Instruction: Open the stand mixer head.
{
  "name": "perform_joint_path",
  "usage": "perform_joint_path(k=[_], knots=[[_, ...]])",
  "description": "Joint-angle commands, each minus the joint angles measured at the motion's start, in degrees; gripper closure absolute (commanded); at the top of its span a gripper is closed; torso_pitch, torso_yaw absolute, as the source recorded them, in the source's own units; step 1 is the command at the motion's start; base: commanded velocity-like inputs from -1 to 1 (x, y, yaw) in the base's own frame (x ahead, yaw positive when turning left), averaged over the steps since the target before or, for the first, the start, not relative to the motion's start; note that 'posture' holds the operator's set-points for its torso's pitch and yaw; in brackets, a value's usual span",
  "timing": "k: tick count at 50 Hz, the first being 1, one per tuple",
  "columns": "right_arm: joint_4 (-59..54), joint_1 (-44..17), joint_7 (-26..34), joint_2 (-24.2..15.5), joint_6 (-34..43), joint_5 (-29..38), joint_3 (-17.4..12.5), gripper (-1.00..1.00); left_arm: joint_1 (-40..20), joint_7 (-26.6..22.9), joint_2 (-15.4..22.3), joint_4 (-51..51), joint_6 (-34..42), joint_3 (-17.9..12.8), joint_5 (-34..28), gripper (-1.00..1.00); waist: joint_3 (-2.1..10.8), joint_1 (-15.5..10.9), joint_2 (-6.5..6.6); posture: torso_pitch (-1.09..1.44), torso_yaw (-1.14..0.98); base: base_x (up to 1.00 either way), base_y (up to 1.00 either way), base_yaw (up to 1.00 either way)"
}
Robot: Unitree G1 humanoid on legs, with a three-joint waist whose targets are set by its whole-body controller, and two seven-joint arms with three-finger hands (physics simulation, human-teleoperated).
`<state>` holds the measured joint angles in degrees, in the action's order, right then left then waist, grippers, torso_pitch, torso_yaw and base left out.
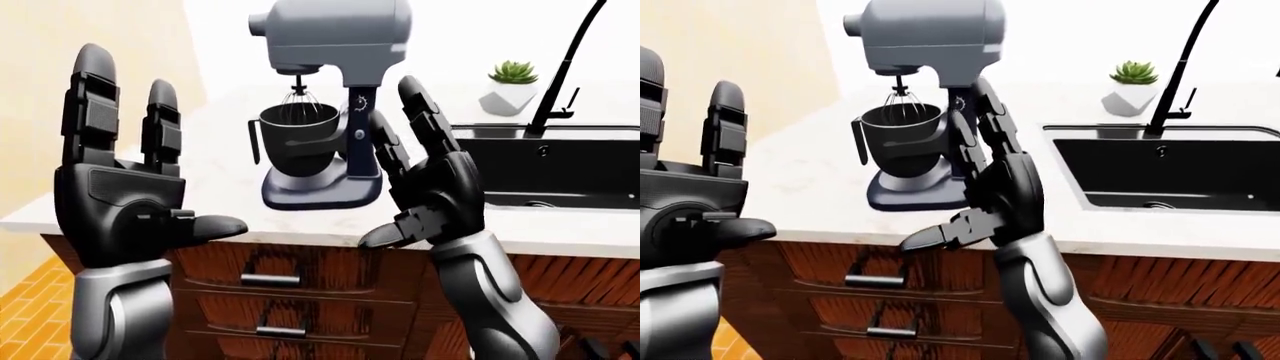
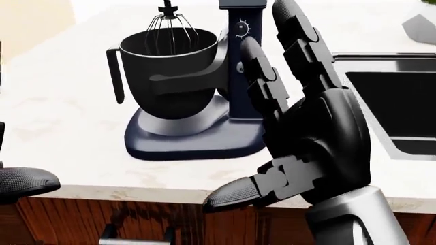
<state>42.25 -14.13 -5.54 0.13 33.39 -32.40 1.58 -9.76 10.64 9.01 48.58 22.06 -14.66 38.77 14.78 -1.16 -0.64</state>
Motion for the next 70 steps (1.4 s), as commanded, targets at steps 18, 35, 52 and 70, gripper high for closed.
perform_joint_path(k=[18, 35, 52, 70], knots=[[-2.29, -0.61, 1.78, 1.13, -4.18, 3.50, 1.40, -1.00, -1.52, -0.09, 0.52, 1.02, -0.80, -0.41, -0.02, -1.00, 0.19, -0.20, 0.30, -0.33, 0.00, 0.00, 0.00, 0.00], [-5.37, 0.04, 3.28, 1.85, -6.08, 5.22, 1.98, -1.00, -1.67, 0.03, 0.65, 0.89, -0.89, -0.30, -0.08, -1.00, 0.24, -0.14, 0.42, -0.33, 0.00, 0.00, 0.00, 0.00], [-8.36, -0.82, 3.12, 2.79, -7.51, 5.97, 2.65, -1.00, -1.49, -0.17, 0.62, 0.91, -0.96, -0.40, -0.19, -1.00, 0.25, -0.11, 0.49, -0.33, 0.00, 0.00, 0.00, 0.00], [-11.56, -0.59, 4.37, 3.05, -9.84, 7.14, 2.86, -1.00, -1.49, -0.28, 0.54, 0.77, -1.09, -0.37, -0.37, -1.00, 0.26, -0.15, 0.53, -0.33, 0.00, 0.00, 0.00, 0.00]])
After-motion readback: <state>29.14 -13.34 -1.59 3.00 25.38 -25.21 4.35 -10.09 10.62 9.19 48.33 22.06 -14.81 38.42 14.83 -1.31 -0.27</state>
